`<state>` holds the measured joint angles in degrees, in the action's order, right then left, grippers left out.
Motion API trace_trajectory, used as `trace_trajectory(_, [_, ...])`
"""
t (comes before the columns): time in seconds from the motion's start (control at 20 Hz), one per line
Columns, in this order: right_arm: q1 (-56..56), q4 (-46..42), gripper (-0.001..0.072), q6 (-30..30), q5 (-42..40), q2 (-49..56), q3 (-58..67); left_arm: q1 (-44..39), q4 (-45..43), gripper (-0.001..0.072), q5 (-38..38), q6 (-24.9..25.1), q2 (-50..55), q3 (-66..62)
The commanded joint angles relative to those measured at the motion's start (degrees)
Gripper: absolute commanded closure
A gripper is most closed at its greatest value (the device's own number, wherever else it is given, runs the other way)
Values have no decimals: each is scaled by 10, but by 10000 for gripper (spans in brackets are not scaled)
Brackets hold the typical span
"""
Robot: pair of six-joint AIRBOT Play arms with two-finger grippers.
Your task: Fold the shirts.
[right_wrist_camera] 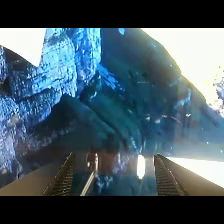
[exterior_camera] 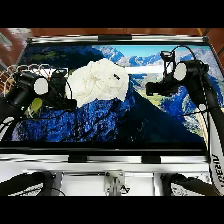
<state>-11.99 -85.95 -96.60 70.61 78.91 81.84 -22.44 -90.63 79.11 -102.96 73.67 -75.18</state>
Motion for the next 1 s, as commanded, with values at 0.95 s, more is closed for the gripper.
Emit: trace_trajectory(0.95, [0, 130, 115, -25, -4, 0, 1, 0, 1, 213, 0, 0, 0, 0])
